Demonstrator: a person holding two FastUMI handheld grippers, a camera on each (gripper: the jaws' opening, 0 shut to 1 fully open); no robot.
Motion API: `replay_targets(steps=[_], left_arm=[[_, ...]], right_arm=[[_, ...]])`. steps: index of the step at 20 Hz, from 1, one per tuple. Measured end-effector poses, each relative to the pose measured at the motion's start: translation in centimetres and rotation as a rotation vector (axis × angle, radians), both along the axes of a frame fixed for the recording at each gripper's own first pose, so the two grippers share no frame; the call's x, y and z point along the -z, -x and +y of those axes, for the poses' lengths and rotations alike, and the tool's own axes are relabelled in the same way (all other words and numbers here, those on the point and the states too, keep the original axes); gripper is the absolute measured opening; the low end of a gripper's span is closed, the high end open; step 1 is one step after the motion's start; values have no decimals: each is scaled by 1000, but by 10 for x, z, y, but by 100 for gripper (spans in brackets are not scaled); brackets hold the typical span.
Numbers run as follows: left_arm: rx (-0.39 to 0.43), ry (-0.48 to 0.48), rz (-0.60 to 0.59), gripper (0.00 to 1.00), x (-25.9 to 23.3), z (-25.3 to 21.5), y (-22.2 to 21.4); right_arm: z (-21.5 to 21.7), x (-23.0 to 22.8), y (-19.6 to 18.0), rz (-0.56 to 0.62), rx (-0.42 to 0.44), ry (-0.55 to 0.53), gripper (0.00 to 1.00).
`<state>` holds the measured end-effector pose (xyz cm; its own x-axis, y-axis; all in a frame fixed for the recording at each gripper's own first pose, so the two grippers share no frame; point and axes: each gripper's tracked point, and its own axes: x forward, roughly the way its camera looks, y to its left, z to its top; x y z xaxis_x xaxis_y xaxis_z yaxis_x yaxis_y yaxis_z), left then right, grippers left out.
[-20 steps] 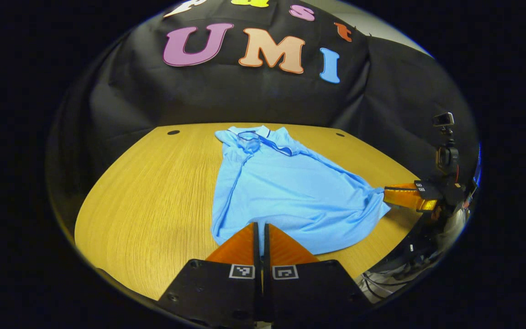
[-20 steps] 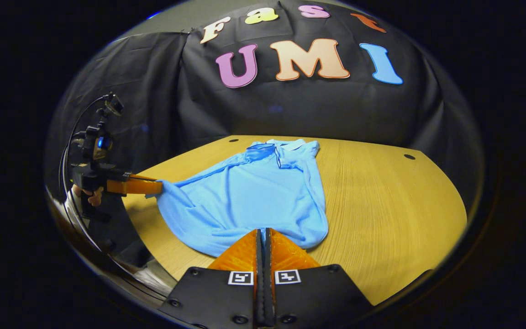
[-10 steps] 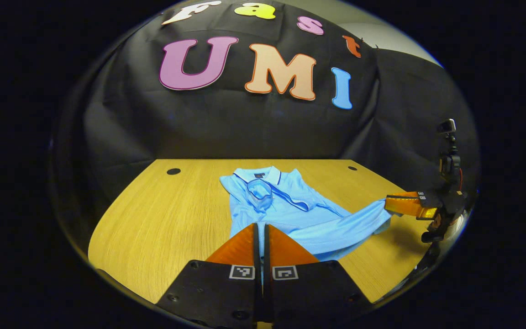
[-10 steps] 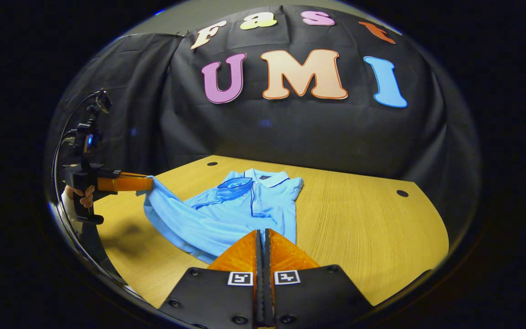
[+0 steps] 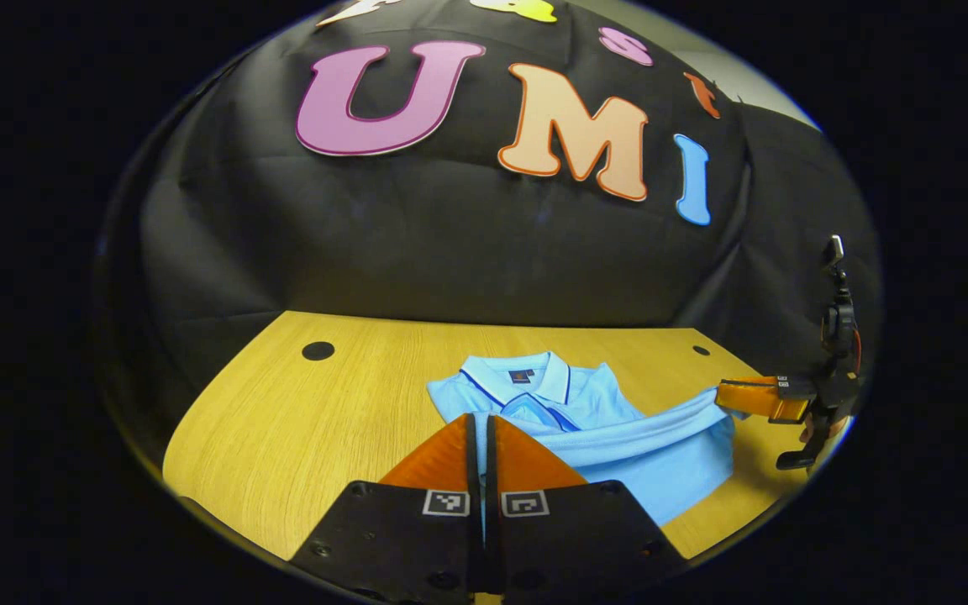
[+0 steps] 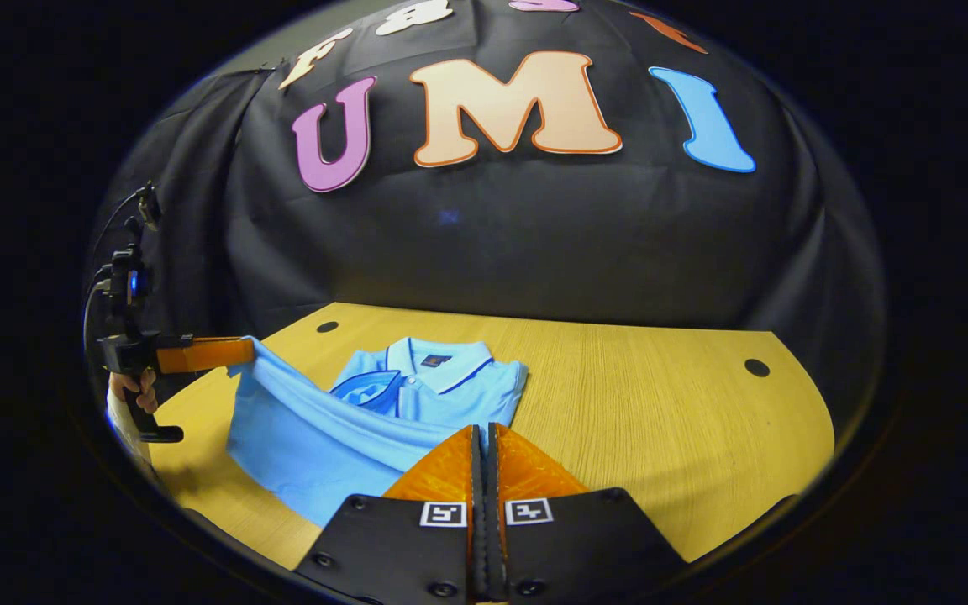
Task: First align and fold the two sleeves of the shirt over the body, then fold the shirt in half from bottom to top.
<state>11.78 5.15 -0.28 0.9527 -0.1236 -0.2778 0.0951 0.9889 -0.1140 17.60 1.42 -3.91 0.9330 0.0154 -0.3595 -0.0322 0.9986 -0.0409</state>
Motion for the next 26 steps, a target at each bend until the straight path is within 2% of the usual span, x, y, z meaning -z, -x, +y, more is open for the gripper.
replay_targets(steps=[6, 8, 10, 12, 13, 14, 16, 17, 18, 19, 22, 26], left_arm=[[-77, 21, 31, 0, 17, 25, -76], [-102, 12, 49, 0, 26, 33, -94], [-126, -15, 49, 0, 30, 38, -108], [-194, -107, 47, 2, 33, 55, -115], [-218, -129, 49, 13, 33, 59, -115], [-216, -123, 55, 17, 32, 56, -112], [-232, -110, 56, 64, 29, 56, -105], [-250, -124, 47, 88, 27, 60, -101], [-253, -140, 40, 98, 25, 62, -96], [-249, -149, 34, 97, 22, 59, -89], [-223, -155, 12, 96, 12, 47, -64], [-188, -195, -74, 96, -13, 26, -19]], right_arm=[[-9, 17, -81, 6, 66, 19, 3], [-13, 33, -97, 17, 84, -9, 2], [-13, 46, -108, 36, 93, -50, 3], [-21, 55, -108, 49, 116, -38, 3], [-26, 55, -106, 51, 122, -22, 15], [-27, 53, -104, 51, 120, -28, 20], [-24, 41, -97, 31, 108, -72, 46], [-27, 37, -93, 18, 116, -76, 66], [-28, 34, -88, 6, 111, -74, 87], [-28, 31, -83, -4, 110, -67, 100], [-26, 25, -60, -20, 104, -52, 98], [-15, 5, -21, -82, 83, -39, 98]])
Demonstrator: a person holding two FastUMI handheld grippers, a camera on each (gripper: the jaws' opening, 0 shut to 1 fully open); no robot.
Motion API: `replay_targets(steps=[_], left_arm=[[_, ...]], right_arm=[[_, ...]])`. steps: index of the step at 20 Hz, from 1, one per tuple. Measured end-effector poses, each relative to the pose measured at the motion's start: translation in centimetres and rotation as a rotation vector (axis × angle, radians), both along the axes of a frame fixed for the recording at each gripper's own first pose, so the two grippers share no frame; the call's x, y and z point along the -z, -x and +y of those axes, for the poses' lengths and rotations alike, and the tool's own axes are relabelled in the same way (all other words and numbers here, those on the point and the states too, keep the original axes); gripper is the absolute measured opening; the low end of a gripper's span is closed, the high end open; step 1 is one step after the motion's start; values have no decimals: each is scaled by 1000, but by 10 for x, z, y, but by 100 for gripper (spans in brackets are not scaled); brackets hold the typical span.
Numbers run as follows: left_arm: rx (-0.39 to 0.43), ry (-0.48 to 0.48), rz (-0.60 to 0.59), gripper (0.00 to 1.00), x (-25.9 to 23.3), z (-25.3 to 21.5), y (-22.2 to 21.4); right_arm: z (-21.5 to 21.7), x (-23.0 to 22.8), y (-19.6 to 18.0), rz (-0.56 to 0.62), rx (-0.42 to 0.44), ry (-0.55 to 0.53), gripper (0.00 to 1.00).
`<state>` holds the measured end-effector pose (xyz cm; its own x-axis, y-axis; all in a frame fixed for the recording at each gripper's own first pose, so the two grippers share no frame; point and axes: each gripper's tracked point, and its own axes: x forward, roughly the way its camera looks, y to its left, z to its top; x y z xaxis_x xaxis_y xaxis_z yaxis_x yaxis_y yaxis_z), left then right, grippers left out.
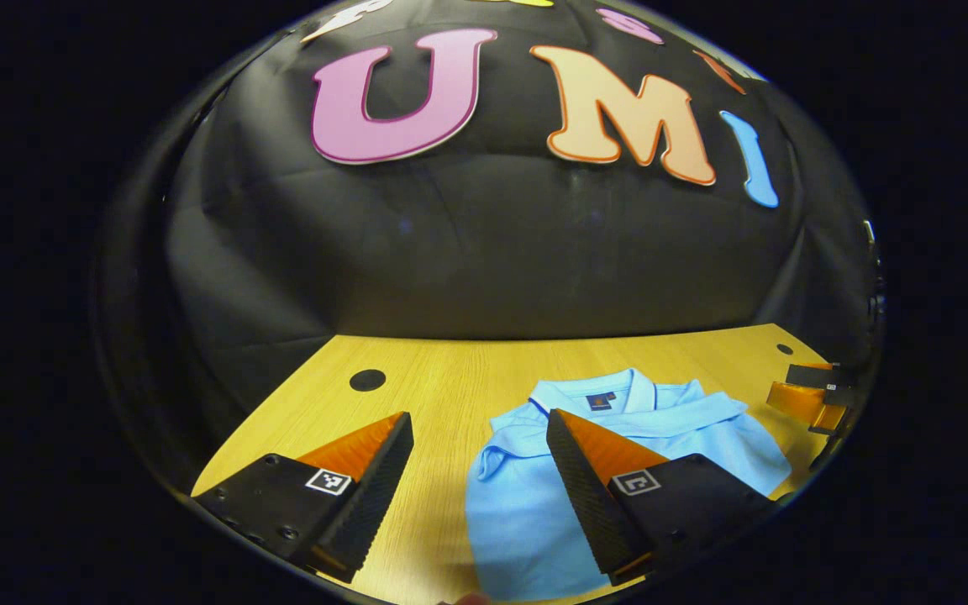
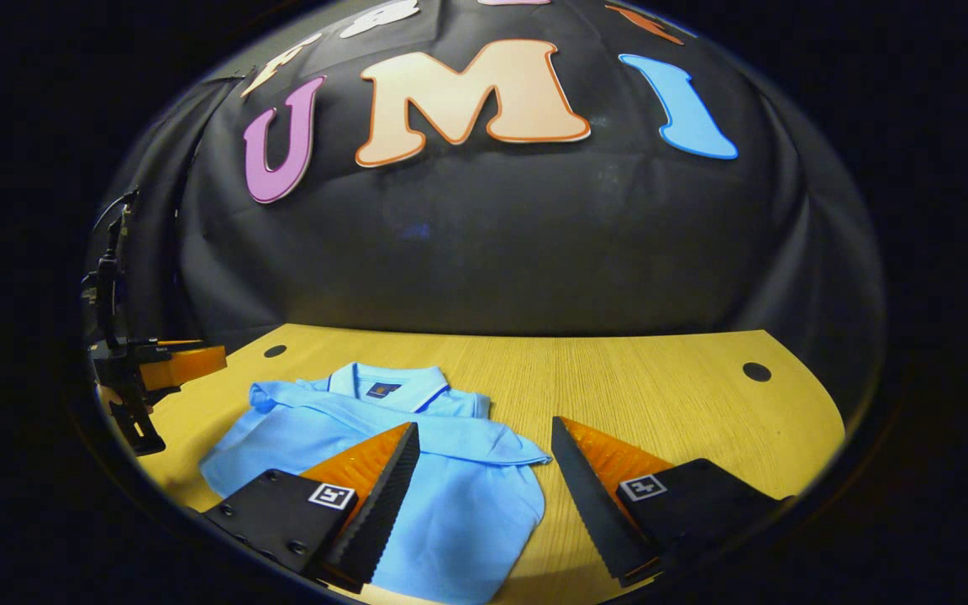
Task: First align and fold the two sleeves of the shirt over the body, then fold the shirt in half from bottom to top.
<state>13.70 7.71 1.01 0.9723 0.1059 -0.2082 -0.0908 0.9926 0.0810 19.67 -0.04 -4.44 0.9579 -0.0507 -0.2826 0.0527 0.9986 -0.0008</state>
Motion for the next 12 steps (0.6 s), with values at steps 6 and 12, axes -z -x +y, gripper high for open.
replay_targets(steps=[6, 12], left_arm=[[56, -33, -79, 95, -8, -37, 66], [32, -40, -121, 96, 5, -47, 114]], right_arm=[[31, -29, 63, -103, -45, 15, 98], [48, -43, 118, -209, -55, 35, 98]])
